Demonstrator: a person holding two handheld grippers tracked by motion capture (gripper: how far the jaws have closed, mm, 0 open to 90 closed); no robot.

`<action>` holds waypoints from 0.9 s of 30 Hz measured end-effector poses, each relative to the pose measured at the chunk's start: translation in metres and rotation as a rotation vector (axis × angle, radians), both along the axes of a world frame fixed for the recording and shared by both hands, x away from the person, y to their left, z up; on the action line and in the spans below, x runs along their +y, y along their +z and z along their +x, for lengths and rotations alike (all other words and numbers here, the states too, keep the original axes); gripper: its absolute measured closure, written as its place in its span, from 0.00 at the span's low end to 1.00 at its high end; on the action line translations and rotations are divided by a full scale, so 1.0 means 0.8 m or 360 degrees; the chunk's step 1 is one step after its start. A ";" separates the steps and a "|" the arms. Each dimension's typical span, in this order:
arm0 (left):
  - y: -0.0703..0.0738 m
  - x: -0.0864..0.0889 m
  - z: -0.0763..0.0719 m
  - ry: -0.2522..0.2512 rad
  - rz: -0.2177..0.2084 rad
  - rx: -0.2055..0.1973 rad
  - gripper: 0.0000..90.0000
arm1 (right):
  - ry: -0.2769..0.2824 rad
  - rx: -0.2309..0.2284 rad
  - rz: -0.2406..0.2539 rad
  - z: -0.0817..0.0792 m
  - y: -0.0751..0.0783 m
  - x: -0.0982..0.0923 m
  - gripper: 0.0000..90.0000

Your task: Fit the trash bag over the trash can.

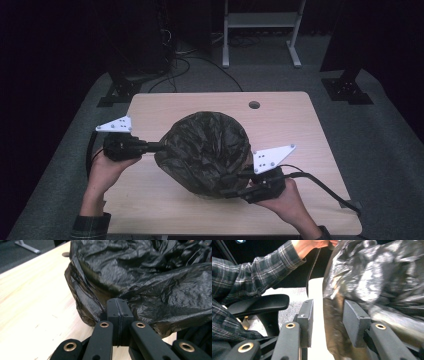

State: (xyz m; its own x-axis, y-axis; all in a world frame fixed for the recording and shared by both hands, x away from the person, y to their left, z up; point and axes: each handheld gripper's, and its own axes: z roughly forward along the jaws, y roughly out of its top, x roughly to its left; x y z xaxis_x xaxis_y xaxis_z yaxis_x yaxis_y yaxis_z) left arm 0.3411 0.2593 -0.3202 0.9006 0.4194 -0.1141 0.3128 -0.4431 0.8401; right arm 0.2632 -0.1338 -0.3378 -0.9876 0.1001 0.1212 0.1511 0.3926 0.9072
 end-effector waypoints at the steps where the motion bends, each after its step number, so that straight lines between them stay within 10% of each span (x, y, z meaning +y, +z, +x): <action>1: -0.003 -0.001 0.000 0.0000 0.0012 0.0011 1.00 | -0.0001 -0.0005 -0.0015 0.000 -0.002 0.004 0.67; 17: -0.091 -0.018 0.013 0.0016 0.0166 0.0203 1.00 | -0.0091 -0.0020 -0.0126 0.006 -0.030 -0.002 0.69; 27: -0.090 -0.016 0.013 0.0030 0.0179 0.0201 1.00 | -0.0485 -0.0127 -0.0083 0.035 -0.018 -0.069 0.44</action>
